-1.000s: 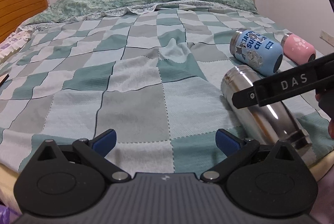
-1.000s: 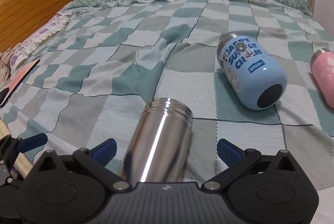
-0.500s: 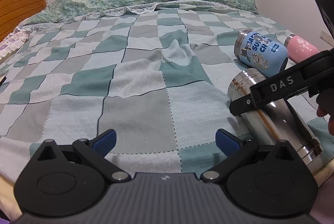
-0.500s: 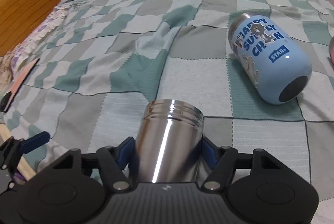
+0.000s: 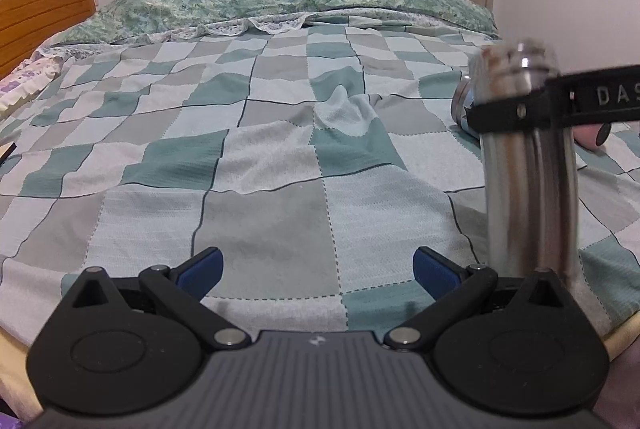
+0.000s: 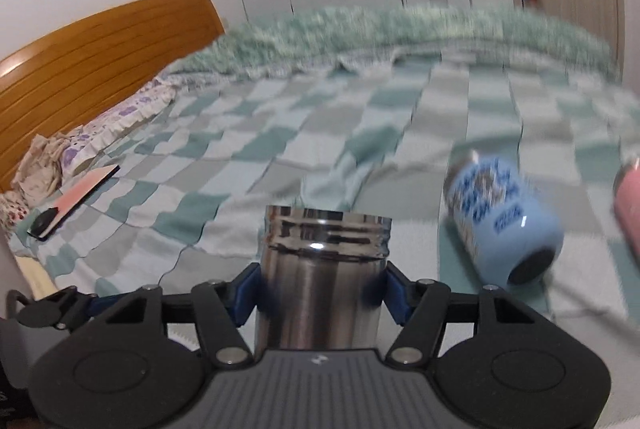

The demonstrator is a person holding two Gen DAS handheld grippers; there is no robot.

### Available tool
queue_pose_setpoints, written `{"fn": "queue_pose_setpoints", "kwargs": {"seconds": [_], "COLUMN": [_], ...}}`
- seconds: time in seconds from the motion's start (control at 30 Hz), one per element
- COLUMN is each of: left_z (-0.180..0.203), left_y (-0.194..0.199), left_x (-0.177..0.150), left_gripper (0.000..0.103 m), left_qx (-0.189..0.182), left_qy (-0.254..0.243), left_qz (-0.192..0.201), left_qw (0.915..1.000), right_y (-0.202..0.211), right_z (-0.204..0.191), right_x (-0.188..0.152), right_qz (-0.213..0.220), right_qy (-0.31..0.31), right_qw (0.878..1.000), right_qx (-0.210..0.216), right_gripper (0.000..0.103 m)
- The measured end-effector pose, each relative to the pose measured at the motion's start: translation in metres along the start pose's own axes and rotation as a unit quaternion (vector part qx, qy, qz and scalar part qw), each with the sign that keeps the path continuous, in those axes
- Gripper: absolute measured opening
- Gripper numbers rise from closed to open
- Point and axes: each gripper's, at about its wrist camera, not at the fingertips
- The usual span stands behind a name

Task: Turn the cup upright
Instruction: 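Lift the silver bottle with the right gripper and rotate it upright, then lower the upright silver bottle onto the blanket and open the right gripper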

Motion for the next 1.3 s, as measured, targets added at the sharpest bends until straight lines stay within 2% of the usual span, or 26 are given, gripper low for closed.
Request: {"fn": "queue_pose_setpoints", "kwargs": {"seconds": [0.17, 0.27, 0.8, 0.9, 1.03, 1.3], "left_z": [-0.002, -0.002, -0.006, -0.006, -0.007, -0.006], "left_y": [0.001, 0.002, 0.005, 0.005, 0.006, 0.007], "left_x": [0.0, 0.0, -0.002, -0.003, -0.006, -0.008], "left_gripper": [0.103, 0.103, 0.103, 0.103, 0.103, 0.103], "left_qx": [0.005, 0.005, 0.009, 0.009, 0.008, 0.009], "left_qy": [0.005, 0.008, 0.008, 0.009, 0.009, 0.011], "left_qz": [0.001, 0.002, 0.003, 0.002, -0.001, -0.002], "left_qw": [1.0, 1.0, 0.9999, 0.9999, 0.9999, 0.9999], "right_y": [0.008, 0.003, 0.008, 0.002, 0.003, 0.009], "right_z": [-0.014, -0.017, -0.031, -0.032, -0.029, -0.021], "right_x": [-0.003, -0.008, -0.029, -0.038, -0.05, -0.049], "right_qz": [0.095, 0.126, 0.15, 0.143, 0.152, 0.151], "right_qy": [0.041, 0.057, 0.103, 0.113, 0.111, 0.093], "right_qw": [0.995, 0.99, 0.983, 0.983, 0.982, 0.984], "right_qx": [-0.014, -0.023, -0.016, -0.022, -0.019, -0.015], "right_gripper": [0.061, 0.061, 0.061, 0.061, 0.061, 0.062]}}
Point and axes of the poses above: each gripper's, at about its wrist camera, not at the fingertips, and y roughly against the way its jaws point, z to its right, x to its top, and after that the axes turned 2 degrees about -x, right-handed
